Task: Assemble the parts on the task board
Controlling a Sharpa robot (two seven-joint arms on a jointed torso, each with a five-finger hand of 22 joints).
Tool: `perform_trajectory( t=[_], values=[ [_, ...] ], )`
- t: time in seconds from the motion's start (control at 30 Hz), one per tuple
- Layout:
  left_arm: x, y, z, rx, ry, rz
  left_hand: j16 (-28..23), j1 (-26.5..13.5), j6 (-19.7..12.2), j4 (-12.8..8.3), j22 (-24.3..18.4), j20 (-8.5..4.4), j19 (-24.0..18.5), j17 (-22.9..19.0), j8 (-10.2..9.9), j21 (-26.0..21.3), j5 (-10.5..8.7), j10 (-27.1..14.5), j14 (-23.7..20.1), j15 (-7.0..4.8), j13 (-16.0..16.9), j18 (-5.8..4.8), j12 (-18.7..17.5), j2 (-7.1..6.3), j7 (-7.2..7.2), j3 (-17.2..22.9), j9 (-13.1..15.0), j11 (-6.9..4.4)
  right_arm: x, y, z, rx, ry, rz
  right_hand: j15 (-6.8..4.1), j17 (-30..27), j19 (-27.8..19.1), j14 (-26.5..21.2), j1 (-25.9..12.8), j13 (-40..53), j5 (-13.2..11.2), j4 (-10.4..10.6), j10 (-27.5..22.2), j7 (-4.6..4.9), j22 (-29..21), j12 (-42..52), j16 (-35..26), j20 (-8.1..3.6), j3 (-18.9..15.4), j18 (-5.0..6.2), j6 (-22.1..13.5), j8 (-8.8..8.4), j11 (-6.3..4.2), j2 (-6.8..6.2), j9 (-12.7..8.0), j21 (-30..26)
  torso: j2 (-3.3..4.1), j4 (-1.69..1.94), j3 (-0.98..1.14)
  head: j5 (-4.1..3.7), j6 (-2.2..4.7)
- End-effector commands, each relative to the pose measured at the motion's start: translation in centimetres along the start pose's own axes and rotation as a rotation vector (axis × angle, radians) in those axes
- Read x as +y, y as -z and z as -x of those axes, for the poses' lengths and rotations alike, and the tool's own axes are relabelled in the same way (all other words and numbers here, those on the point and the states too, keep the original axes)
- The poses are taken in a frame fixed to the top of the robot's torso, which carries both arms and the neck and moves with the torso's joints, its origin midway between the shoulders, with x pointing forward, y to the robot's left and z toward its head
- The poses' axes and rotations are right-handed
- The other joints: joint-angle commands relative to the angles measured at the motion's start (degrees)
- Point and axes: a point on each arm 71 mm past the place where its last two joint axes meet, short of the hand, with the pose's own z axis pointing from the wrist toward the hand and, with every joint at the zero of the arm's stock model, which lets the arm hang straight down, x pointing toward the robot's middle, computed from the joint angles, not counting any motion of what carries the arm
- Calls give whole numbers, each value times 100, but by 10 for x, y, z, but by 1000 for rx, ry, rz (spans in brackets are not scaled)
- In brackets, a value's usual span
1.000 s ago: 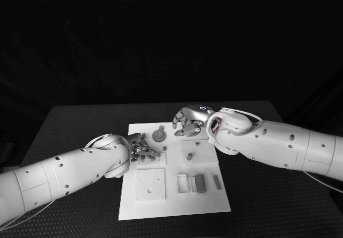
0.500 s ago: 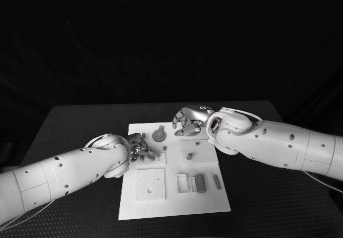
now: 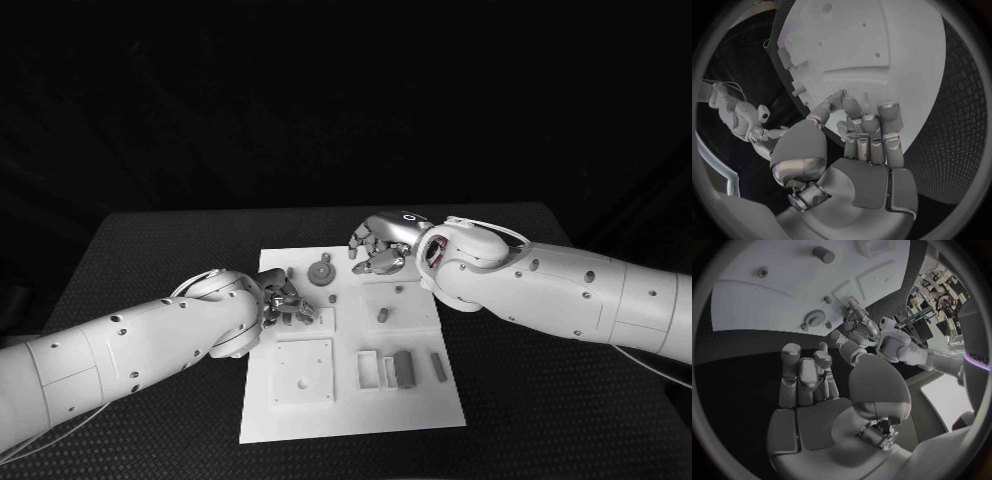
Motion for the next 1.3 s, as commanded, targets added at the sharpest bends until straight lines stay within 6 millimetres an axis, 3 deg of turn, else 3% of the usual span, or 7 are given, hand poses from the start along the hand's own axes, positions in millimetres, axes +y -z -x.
perform_trajectory(
  t=[0.03,0.23,0.3,0.57,0.83,0.97,1.3],
  values=[
    [-2,0,-2,20,0,-6,26,121,35,-36,106,13,33,-5,-8,4,66,4,17,-6,-6,293,23,99,-7,29,6,-1,1,0,-1,8,4,3,-16,0,2,-24,-48,1,12,26,-2,30,45,-33,-37,-31,-1,264,-5,-29,51,-4,10,-23,2,-2,4,2,4],
    [-2,0,-2,16,3,-6,31,208,44,-119,106,11,39,-4,-4,12,133,10,24,-7,-6,288,30,210,-9,109,8,-3,1,0,-1,8,4,3,-16,1,2,-23,-46,1,12,25,-2,30,45,-33,-37,-32,1,264,-5,-29,51,-4,11,-23,2,-3,2,2,0],
    [-2,0,-2,17,5,-5,32,291,56,-116,102,12,49,-5,-5,16,41,19,32,-7,-8,281,33,234,-11,264,5,-4,1,0,-1,7,4,3,-16,1,2,-23,-46,1,12,25,-2,30,46,-33,-37,-32,1,264,-5,-29,51,-4,11,-23,3,-2,4,3,2],
    [-2,0,-3,22,6,-3,40,483,65,-219,109,13,60,-1,-4,38,45,24,39,-2,-10,270,37,334,-8,438,6,-1,1,0,-1,8,4,3,-16,-4,3,-26,-45,1,12,24,-2,31,46,-33,-38,-32,2,264,-6,-30,51,-4,12,-23,4,-1,0,-1,-12],
    [-2,0,-1,4,-8,0,49,575,75,-281,112,12,65,3,-2,52,51,35,48,-1,-9,265,43,339,-10,480,8,-3,1,0,-1,8,3,4,-15,1,3,-23,-48,1,12,26,-2,31,46,-33,-37,-32,1,264,-6,-30,52,-5,12,-24,1,2,0,1,-15],
    [-2,0,-1,-4,-28,1,67,649,100,-313,117,11,87,9,3,82,183,60,71,-4,-6,260,54,323,-18,505,9,-10,1,0,-1,8,3,4,-15,4,3,-21,-50,2,12,27,-2,31,46,-33,-37,-32,0,264,-6,-30,52,-6,13,-24,3,3,-1,4,-17],
    [-1,0,-1,0,-67,11,83,746,124,-327,117,12,92,14,-2,108,260,81,89,-6,-3,254,64,253,-27,520,5,-17,1,0,-1,9,3,3,-14,-7,4,-27,-57,2,12,32,-1,32,47,-34,-39,-31,-2,264,-7,-32,53,-9,14,-24,1,2,-4,5,-31]
  ],
)
